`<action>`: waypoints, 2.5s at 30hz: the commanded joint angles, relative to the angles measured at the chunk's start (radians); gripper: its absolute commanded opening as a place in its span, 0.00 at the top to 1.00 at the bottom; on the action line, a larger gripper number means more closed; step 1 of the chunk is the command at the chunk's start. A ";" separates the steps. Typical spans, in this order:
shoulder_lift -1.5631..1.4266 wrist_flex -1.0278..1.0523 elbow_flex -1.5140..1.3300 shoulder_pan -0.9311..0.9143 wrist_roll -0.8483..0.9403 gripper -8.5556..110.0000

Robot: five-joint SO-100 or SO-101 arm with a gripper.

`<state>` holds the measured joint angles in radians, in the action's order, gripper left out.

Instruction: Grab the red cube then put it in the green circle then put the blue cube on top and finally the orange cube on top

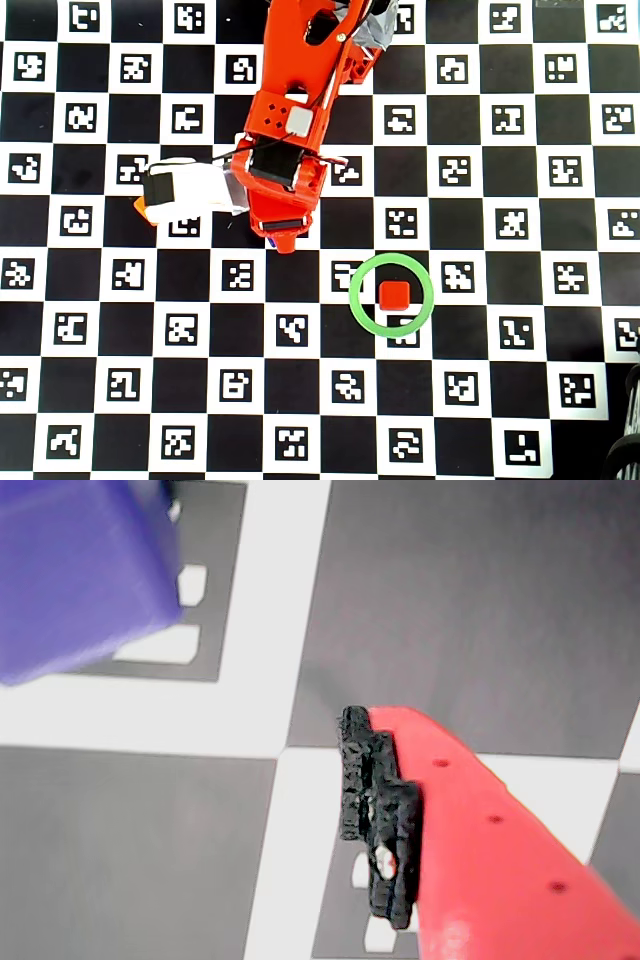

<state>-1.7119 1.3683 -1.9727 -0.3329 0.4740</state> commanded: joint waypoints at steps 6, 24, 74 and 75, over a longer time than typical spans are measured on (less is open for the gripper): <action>-0.086 -0.173 -0.095 -0.008 0.015 0.54; -0.040 -0.393 -0.204 -0.021 0.046 0.53; -0.048 -0.336 -0.160 0.000 0.299 0.87; -0.052 -0.293 -0.124 -0.002 0.284 0.87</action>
<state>-1.7119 0.9910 -2.2074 -0.3298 0.7854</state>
